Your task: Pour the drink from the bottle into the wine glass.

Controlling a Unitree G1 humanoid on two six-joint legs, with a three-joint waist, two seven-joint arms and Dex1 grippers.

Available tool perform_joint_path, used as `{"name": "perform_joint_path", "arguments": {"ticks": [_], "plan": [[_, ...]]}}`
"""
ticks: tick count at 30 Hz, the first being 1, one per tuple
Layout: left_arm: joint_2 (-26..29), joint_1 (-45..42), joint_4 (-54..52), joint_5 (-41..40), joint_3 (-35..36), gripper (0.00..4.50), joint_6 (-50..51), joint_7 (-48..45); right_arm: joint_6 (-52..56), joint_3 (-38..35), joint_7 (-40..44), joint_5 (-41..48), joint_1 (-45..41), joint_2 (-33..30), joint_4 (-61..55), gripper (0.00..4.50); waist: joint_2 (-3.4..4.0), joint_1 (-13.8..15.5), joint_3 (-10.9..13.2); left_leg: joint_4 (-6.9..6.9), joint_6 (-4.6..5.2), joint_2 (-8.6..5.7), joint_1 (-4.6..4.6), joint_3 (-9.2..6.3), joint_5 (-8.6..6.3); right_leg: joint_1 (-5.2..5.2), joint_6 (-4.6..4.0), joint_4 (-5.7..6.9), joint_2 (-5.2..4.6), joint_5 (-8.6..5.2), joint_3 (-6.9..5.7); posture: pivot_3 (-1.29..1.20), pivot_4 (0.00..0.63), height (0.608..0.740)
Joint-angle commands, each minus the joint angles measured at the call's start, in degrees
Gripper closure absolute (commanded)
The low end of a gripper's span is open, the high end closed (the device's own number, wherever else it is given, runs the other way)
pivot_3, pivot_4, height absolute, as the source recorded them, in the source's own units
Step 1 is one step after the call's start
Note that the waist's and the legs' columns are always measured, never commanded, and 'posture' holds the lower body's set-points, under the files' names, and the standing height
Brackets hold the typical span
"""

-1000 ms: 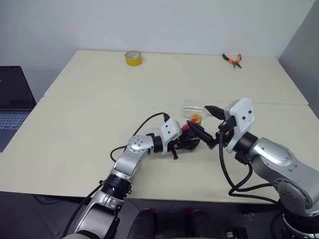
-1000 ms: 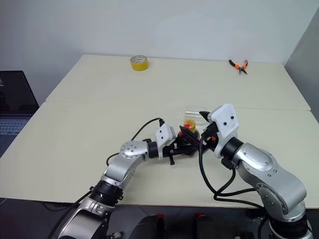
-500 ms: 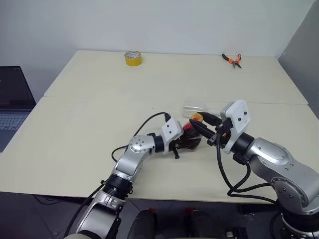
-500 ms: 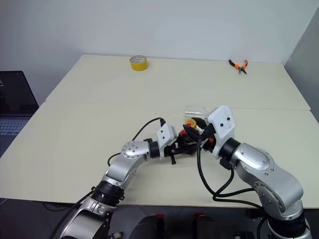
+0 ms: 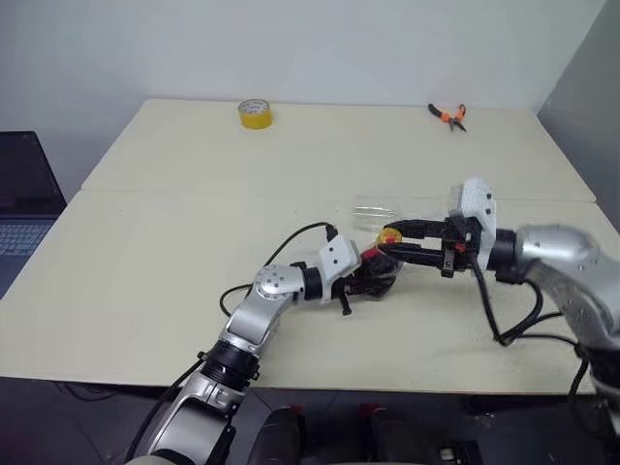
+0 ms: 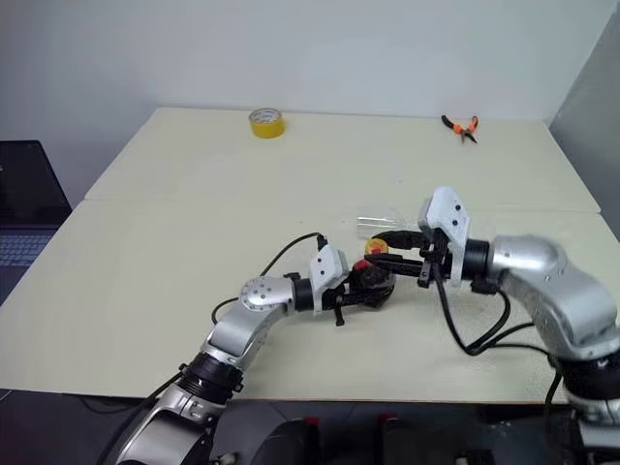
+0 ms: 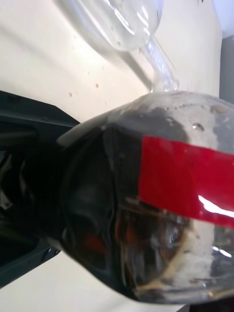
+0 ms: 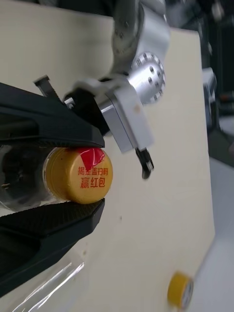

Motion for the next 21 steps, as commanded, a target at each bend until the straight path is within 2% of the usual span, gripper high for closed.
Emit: {"name": "perform_joint_path", "arguments": {"ticks": [1, 5, 13, 14, 16, 18, 21], "plan": [[0.66, -0.17, -4.26, -2.14, 1.86, 3.55, -0.53, -0.78, -2.96, 1.07, 7.45, -3.72, -3.77, -2.4, 8.58, 3.25, 0.0, -0.03, 0.0, 0.0, 0.0, 0.03, 0.01, 0.0, 0.0, 0.0, 0.0, 0.0, 0.01, 0.0, -0.01, 0.0, 0.15, 0.74], [0.63, 0.15, -4.78, -2.11, 1.95, 3.56, -0.05, -0.44, -1.44, 0.29, 8.75, -2.05, -4.86, -2.08, 8.98, 3.25, 0.0, 0.16, 0.0, 0.02, 0.0, 0.03, -0.04, -0.02, 0.0, 0.0, -0.01, 0.0, -0.02, 0.0, -0.03, 0.0, 0.15, 0.74], [-0.14, -0.34, -4.1, -2.01, 1.85, 3.58, -0.1, -0.01, 4.75, -7.61, 0.21, 3.24, 2.5, -0.65, -3.98, 0.35, 0.0, 0.31, 0.01, 0.07, -0.01, -0.01, -0.11, -0.05, 0.0, -0.02, 0.0, 0.01, -0.1, 0.01, -0.05, 0.0, 0.15, 0.74], [-0.24, -0.62, -3.55, -2.0, 2.0, 3.58, -0.28, 0.01, 6.64, -10.83, -3.53, 5.55, 5.26, -0.13, -9.17, 0.05, 0.0, 0.32, 0.01, 0.07, -0.01, -0.02, -0.11, -0.05, 0.0, -0.02, 0.0, 0.01, -0.1, 0.01, -0.05, 0.0, 0.15, 0.74], [-0.39, -1.03, -2.66, -1.93, 2.18, 3.58, -0.64, 0.05, 8.93, -15.49, -10.45, 7.75, 9.54, 1.22, -17.61, 0.02, 0.0, 0.41, 0.01, 0.08, -0.01, -0.01, -0.13, -0.09, 0.01, -0.01, 0.0, 0.0, -0.1, 0.01, -0.09, 0.0, 0.15, 0.74], [-0.48, -1.17, -2.12, -1.91, 2.25, 3.58, -0.98, 0.02, 9.86, -16.91, -19.25, 6.58, 11.42, 4.71, -23.32, 0.02, -0.01, 0.41, 0.01, 0.07, -0.02, 0.0, -0.16, -0.13, 0.01, -0.02, 0.0, 0.01, -0.1, 0.0, -0.13, 0.0, 0.15, 0.74], [-0.74, -1.2, -1.66, -1.7, 2.08, 3.58, -1.33, 0.11, 10.97, -11.79, -29.68, 1.56, 10.73, 10.21, -27.7, 0.02, 0.02, 0.02, -0.01, 0.07, -0.02, -0.01, -0.05, -0.05, 0.01, 0.01, 0.02, 0.08, -0.08, 0.01, -0.04, 0.0, 0.15, 0.74]]}}
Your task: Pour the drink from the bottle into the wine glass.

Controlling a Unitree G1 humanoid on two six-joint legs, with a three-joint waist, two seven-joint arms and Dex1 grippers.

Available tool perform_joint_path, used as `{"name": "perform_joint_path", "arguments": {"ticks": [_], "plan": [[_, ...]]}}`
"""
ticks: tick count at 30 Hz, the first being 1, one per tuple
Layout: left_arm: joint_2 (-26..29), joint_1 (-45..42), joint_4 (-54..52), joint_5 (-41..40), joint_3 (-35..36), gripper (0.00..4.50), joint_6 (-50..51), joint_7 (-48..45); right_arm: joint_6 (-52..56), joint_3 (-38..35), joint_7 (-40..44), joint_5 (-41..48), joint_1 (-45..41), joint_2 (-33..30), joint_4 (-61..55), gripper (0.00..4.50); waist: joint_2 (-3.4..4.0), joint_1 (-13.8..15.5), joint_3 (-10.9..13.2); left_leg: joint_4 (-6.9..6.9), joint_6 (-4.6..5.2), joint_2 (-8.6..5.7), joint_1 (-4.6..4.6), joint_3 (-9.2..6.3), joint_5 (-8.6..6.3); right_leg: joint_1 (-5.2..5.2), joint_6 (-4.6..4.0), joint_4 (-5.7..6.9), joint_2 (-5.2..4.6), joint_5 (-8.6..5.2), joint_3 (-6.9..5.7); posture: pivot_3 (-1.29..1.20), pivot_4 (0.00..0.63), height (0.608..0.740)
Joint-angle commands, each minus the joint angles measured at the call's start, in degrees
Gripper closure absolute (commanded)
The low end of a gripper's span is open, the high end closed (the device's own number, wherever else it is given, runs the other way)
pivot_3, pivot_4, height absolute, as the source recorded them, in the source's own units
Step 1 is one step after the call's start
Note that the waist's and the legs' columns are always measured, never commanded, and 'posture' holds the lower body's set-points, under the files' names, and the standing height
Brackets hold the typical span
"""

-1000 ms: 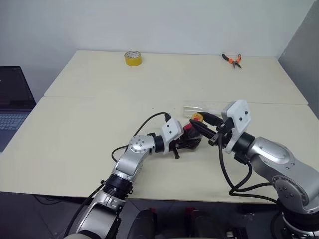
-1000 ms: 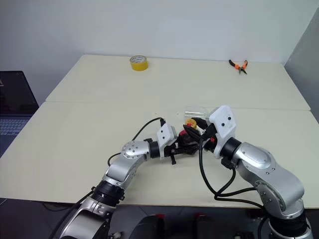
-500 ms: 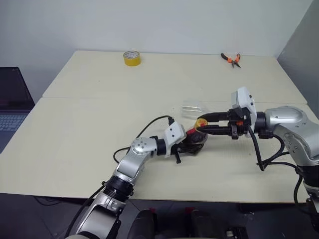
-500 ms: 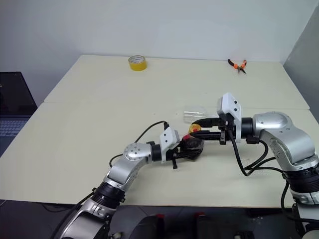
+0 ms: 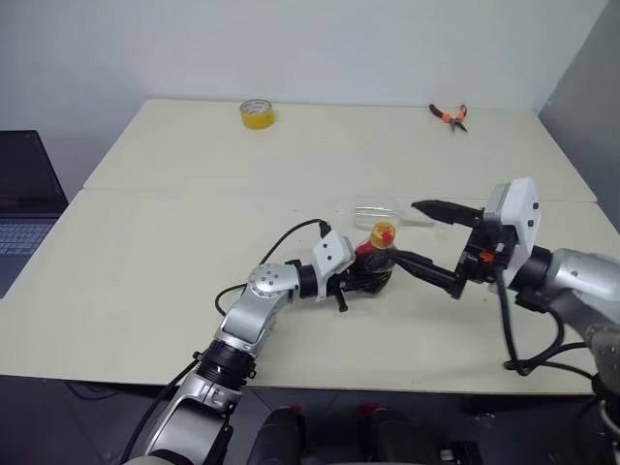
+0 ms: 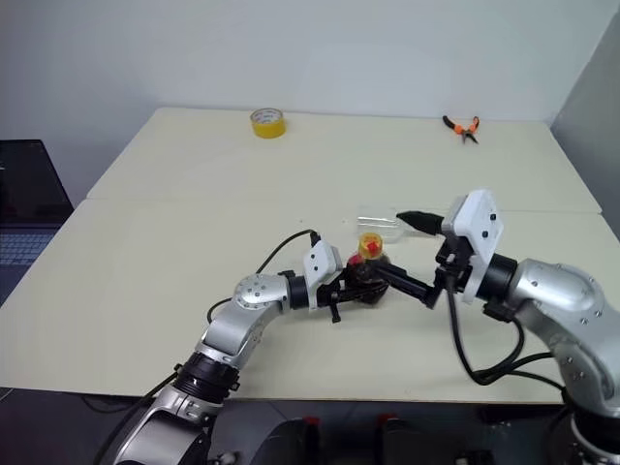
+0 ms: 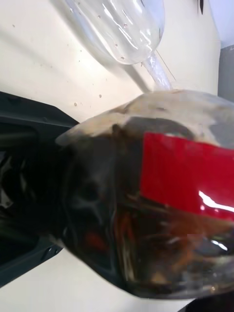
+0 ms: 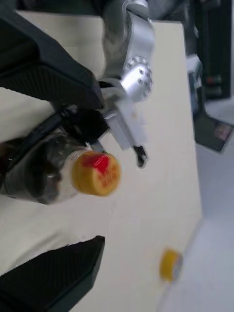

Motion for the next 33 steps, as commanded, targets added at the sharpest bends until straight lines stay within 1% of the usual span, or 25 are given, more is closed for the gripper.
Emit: {"name": "perform_joint_path", "arguments": {"ticks": [1, 4, 5, 7, 10, 13, 19, 22, 24, 30, 33], "plan": [[-0.81, -1.32, -1.18, -0.7, 0.5, 3.58, -2.16, -0.15, 0.91, 4.03, -10.85, -4.89, -1.4, 4.05, -5.35, 0.02, 0.0, -0.1, 0.0, 0.0, 0.0, 0.01, 0.01, 0.0, 0.0, -0.01, 0.0, 0.01, 0.02, 0.0, 0.0, 0.0, 0.15, 0.74], [-1.01, -1.42, -0.91, -0.58, 0.23, 3.58, -2.36, -0.51, 0.97, 8.36, -14.35, -7.92, -2.27, 6.5, -5.47, 0.02, 0.01, -0.07, 0.0, -0.02, -0.01, 0.01, 0.02, -0.01, 0.01, -0.03, 0.0, 0.04, 0.04, -0.01, 0.0, 0.0, 0.15, 0.74], [-1.02, -1.54, -0.72, -0.53, 0.11, 3.58, -2.52, -0.75, -0.03, 10.86, -15.43, -10.55, -2.62, 7.19, -4.12, 0.02, 0.01, -0.08, 0.0, -0.02, -0.01, 0.0, 0.02, 0.0, 0.01, -0.02, 0.0, 0.02, 0.04, -0.01, 0.0, 0.0, 0.15, 0.74], [-1.08, -1.8, -0.28, -0.39, 0.08, 3.58, -2.85, -0.83, -1.67, 13.36, -16.77, -14.68, -3.08, 7.9, -1.43, 0.02, 0.01, -0.06, 0.0, -0.03, -0.02, -0.01, 0.01, 0.03, 0.01, -0.03, 0.0, -0.02, 0.04, -0.01, 0.04, 0.0, 0.15, 0.74], [-1.14, -1.99, 0.05, -0.35, 0.21, 3.58, -3.08, -0.73, -2.78, 12.19, -16.95, -16.7, -3.04, 8.03, 0.7, 0.02, 0.0, 0.06, 0.0, -0.02, -0.01, -0.04, -0.01, 0.04, 0.01, -0.03, 0.0, -0.05, 0.01, -0.01, 0.05, 0.0, 0.15, 0.74], [-0.99, -1.77, -0.06, -0.36, 0.34, 3.58, -3.14, -0.63, -2.99, 10.18, -15.88, -17.33, -1.99, 6.65, 1.47, 0.02, 0.0, 0.1, 0.0, -0.02, -0.01, -0.04, -0.03, 0.02, 0.01, -0.03, 0.0, -0.06, 0.0, -0.01, 0.02, 0.0, 0.15, 0.74], [-0.83, -1.33, -0.57, -0.33, 0.39, 3.6, -2.95, -0.3, -2.71, 5.86, -14.28, -14.88, 0.16, 6.16, 0.84, 0.02, 0.0, 0.07, 0.0, -0.02, 0.0, -0.04, -0.02, 0.02, 0.0, -0.03, 0.0, -0.05, 0.01, -0.01, 0.02, 0.0, 0.15, 0.74], [-0.48, -1.19, -0.58, -0.35, 0.54, 3.6, -3.01, -0.36, -1.82, 1.17, -10.03, -9.14, 5.05, 5.05, -1.58, 0.02, 0.0, 0.2, 0.0, -0.03, 0.0, -0.04, -0.04, -0.01, 0.0, -0.02, 0.0, -0.07, 0.01, -0.01, -0.02, 0.0, 0.15, 0.74], [-0.25, -1.2, -0.52, -0.43, 0.6, 3.6, -3.05, -0.37, -1.32, -0.53, -8.48, -6.47, 6.8, 4.27, -2.72, 0.02, 0.0, 0.14, 0.01, -0.02, 0.0, -0.05, -0.06, 0.0, 0.0, -0.02, 0.0, -0.08, 0.0, -0.01, -0.01, 0.0, 0.15, 0.74], [0.01, -1.34, -0.4, -0.48, 0.62, 3.6, -3.1, -0.46, 0.84, -4.64, -4.78, -0.38, 9.95, 0.12, -4.15, 0.02, 0.0, 0.06, 0.0, -0.05, 0.01, 0.0, 0.0, -0.03, 0.0, -0.01, -0.01, -0.03, 0.06, -0.01, -0.02, 0.0, 0.15, 0.74], [0.08, -1.37, -0.38, -0.47, 0.63, 3.6, -3.1, -0.55, 1.36, -5.12, -4.31, 2.81, 9.02, -0.96, -4.87, 0.02, 0.0, -0.02, 0.0, -0.05, 0.01, 0.0, 0.0, 0.03, 0.0, -0.02, -0.01, -0.05, 0.07, -0.01, 0.05, 0.0, 0.15, 0.74]]}}
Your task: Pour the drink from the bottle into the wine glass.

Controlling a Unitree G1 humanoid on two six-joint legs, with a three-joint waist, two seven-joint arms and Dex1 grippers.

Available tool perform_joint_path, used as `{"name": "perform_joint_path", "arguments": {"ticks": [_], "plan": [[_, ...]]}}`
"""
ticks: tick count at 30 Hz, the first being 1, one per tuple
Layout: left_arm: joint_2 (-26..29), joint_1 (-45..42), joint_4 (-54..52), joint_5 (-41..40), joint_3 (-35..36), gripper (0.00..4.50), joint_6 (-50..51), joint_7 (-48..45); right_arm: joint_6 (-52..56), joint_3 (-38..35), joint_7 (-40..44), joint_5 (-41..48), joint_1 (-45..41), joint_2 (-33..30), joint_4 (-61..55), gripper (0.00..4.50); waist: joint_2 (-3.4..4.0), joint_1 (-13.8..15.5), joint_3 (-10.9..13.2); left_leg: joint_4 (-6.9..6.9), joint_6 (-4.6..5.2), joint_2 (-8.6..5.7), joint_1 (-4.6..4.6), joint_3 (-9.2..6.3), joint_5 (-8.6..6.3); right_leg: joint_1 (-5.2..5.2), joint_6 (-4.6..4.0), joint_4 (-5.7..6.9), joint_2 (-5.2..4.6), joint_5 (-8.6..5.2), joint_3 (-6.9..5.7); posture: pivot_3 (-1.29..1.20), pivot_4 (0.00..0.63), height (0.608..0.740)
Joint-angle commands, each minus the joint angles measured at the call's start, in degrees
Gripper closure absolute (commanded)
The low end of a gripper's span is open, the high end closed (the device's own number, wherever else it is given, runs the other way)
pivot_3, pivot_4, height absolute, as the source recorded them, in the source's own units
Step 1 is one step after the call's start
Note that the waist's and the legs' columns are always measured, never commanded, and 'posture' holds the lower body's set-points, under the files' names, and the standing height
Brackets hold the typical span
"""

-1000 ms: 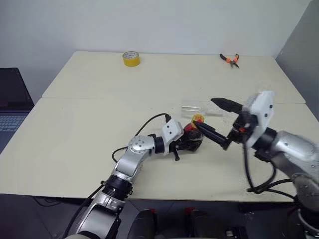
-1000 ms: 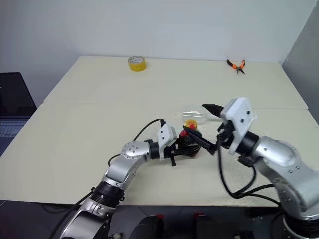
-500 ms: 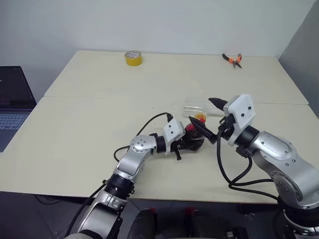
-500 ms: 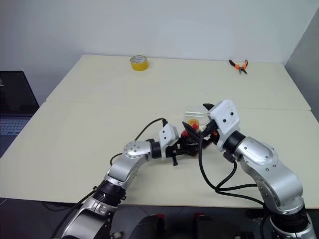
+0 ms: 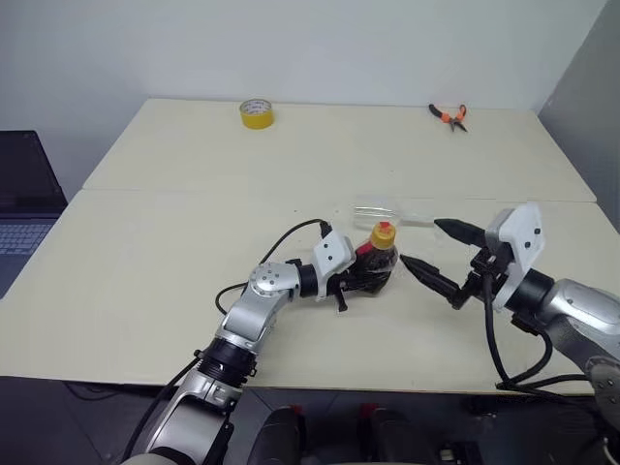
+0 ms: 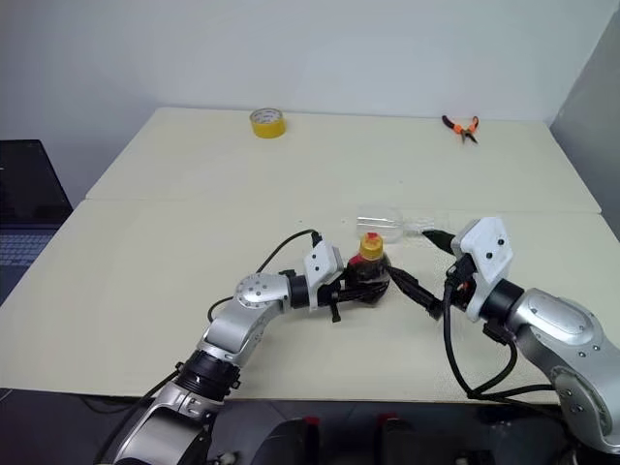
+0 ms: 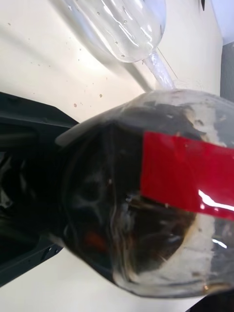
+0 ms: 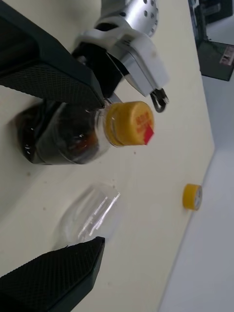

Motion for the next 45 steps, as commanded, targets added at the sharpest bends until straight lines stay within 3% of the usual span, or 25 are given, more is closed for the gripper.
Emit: {"name": "perform_joint_path", "arguments": {"ticks": [1, 7, 13, 24, 34, 39, 45], "plan": [[-0.35, -0.66, -1.95, -1.05, 0.82, 3.6, -1.67, -0.42, 0.17, -1.24, 0.05, 4.11, -2.36, -0.73, -3.45, 0.02, 0.0, 0.0, 0.0, 0.0, 0.0, 0.0, 0.0, 0.0, 0.0, 0.0, 0.0, 0.0, 0.0, 0.0, -0.01, 0.0, 0.15, 0.74], [-0.49, -0.96, -1.71, -0.96, 0.74, 3.6, -1.63, -0.62, -1.02, 9.62, -6.28, -3.39, -11.23, 3.03, -1.31, 0.02, 0.0, -0.08, 0.0, 0.0, 0.0, 0.02, 0.02, -0.02, 0.0, -0.01, 0.0, 0.01, 0.04, 0.0, -0.01, 0.0, 0.15, 0.74], [-0.64, -1.06, -1.49, -0.75, 0.69, 3.6, -1.8, -0.78, -3.07, 14.32, -6.61, -9.45, -13.1, 3.53, 1.49, 0.02, 0.0, 0.16, 0.0, 0.04, -0.01, -0.04, -0.06, -0.01, 0.0, -0.02, 0.01, -0.04, -0.05, 0.0, -0.02, 0.0, 0.15, 0.74], [-0.59, -0.69, -1.71, -0.6, 0.69, 3.6, -1.78, -0.67, -2.53, 5.84, -4.72, -6.74, -8.54, 3.08, 1.83, 0.02, 0.0, 0.11, 0.0, 0.04, -0.01, -0.03, -0.06, -0.03, 0.0, -0.01, 0.01, -0.02, -0.06, 0.0, -0.04, 0.0, 0.15, 0.74], [-0.47, -0.98, -1.27, -0.6, 0.81, 3.6, -2.05, -1.03, 0.07, -3.04, 0.94, 0.13, 0.43, -3.12, 0.09, 0.02, 0.0, 0.12, 0.0, 0.02, 0.0, -0.02, -0.04, -0.03, 0.0, -0.01, 0.01, -0.01, -0.03, 0.0, -0.05, 0.0, 0.15, 0.74], [-0.43, -1.01, -1.22, -0.56, 0.77, 3.6, -2.14, -1.1, 1.12, -2.9, 1.06, 3.39, -0.55, -4.51, -1.05, 0.02, 0.0, 0.06, 0.0, 0.02, 0.0, -0.01, -0.02, -0.01, 0.0, 0.0, 0.01, -0.01, -0.01, 0.0, -0.03, 0.0, 0.15, 0.74], [-0.39, -0.96, -1.16, -0.47, 0.72, 3.6, -2.28, -1.05, 3.9, 5.17, -7.6, 3.89, -9.2, 1.87, -2.38, 0.02, -0.01, -0.02, 0.0, 0.02, 0.0, 0.0, -0.02, -0.03, 0.0, 0.0, 0.01, -0.01, 0.01, 0.0, -0.03, 0.0, 0.15, 0.74]]}}
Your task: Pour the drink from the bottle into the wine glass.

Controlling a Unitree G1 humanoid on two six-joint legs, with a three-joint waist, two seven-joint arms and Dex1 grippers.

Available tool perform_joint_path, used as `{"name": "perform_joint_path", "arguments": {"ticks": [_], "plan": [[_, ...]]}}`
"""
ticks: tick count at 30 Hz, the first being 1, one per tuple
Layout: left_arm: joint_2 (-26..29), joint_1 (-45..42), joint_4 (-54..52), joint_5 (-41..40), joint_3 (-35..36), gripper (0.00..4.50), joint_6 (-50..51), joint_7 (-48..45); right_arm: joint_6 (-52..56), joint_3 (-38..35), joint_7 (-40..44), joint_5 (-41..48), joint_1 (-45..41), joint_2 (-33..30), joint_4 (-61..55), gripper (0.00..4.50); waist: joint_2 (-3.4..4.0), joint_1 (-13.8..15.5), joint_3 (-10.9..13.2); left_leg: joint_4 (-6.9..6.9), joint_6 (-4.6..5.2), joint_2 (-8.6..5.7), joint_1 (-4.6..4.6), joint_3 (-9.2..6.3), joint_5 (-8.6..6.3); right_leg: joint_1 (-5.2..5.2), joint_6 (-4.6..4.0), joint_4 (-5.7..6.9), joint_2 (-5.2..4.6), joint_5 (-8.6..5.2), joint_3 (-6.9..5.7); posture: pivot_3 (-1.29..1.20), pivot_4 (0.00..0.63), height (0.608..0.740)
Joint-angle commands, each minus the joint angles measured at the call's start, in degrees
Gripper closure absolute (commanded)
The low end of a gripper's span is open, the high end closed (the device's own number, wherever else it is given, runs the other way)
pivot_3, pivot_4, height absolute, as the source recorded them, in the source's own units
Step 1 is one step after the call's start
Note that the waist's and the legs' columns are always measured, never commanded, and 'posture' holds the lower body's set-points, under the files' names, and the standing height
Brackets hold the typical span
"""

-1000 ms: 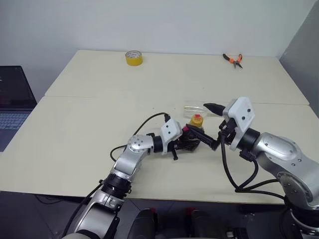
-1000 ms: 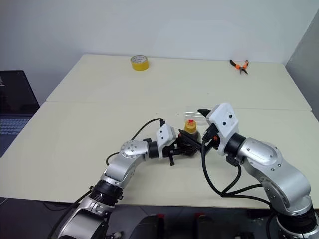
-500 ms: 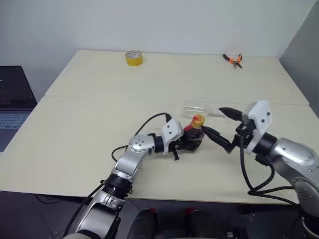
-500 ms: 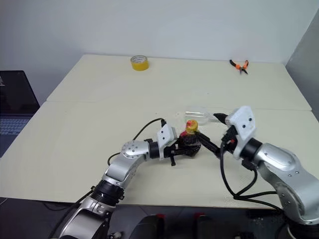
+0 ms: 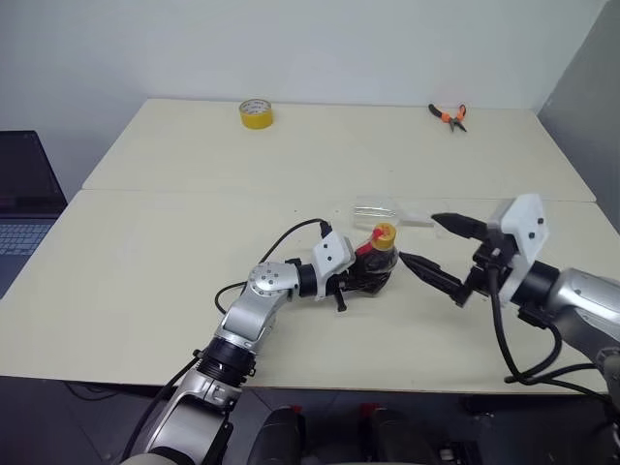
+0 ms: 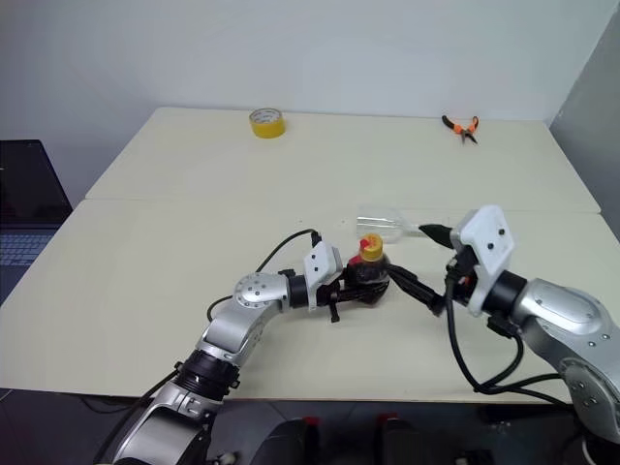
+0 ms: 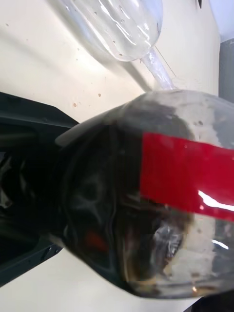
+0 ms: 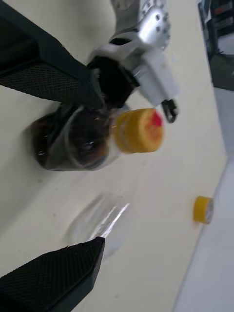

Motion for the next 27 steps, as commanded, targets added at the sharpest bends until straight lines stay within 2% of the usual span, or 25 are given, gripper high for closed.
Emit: {"name": "perform_joint_path", "arguments": {"ticks": [1, 8, 14, 17, 25, 27], "plan": [[-0.42, -0.93, -1.16, -0.7, 0.61, 3.6, -1.53, -0.1, 1.03, 5.9, -6.13, -0.99, -4.74, 4.78, -1.52, 0.02, 0.0, -0.09, 0.0, 0.0, 0.0, 0.01, 0.0, 0.0, 0.0, -0.01, 0.0, 0.0, 0.0, 0.0, 0.01, 0.0, 0.15, 0.74], [-0.49, -1.23, -0.84, -0.62, 0.55, 3.6, -1.69, -0.17, 0.45, 11.03, -8.46, -5.07, -6.64, 7.76, 0.26, 0.02, 0.01, 0.22, 0.0, 0.04, 0.0, -0.05, -0.05, 0.01, 0.0, -0.02, 0.0, -0.03, -0.07, 0.0, 0.0, 0.0, 0.15, 0.74], [-0.42, -1.06, -1.07, -0.63, 0.54, 3.6, -1.69, -0.13, -0.77, 10.58, -7.61, -5.91, -5.62, 8.33, 1.56, 0.02, 0.01, 0.09, 0.0, 0.03, 0.0, -0.03, -0.04, 0.0, 0.0, -0.03, 0.01, -0.01, -0.06, 0.0, -0.02, 0.0, 0.15, 0.74], [-0.46, -0.93, -1.2, -0.64, 0.51, 3.6, -1.64, -0.08, -0.93, 10.48, -7.33, -5.81, -5.33, 8.36, 1.74, 0.61, 0.01, 0.09, 0.0, 0.03, 0.0, -0.03, -0.04, 0.0, 0.0, -0.03, 0.0, -0.01, -0.06, 0.0, -0.01, 0.0, 0.15, 0.74], [-0.47, -0.86, -1.32, -0.66, 0.59, 3.6, -1.57, 0.05, -0.87, 10.39, -6.32, -4.92, -4.76, 8.84, 1.71, 3.25, 0.01, 0.09, 0.0, 0.03, 0.0, -0.03, -0.04, -0.01, 0.0, -0.03, 0.0, 0.0, -0.06, 0.0, -0.02, 0.0, 0.15, 0.74], [-0.47, -0.77, -1.43, -0.63, 0.56, 3.6, -1.59, 0.12, -0.98, 10.2, -6.24, -4.35, -4.69, 9.34, 1.6, 3.25, 0.01, 0.09, 0.0, 0.03, 0.0, -0.03, -0.04, -0.01, 0.0, -0.03, 0.0, 0.0, -0.06, 0.0, -0.02, 0.0, 0.15, 0.74]]}}
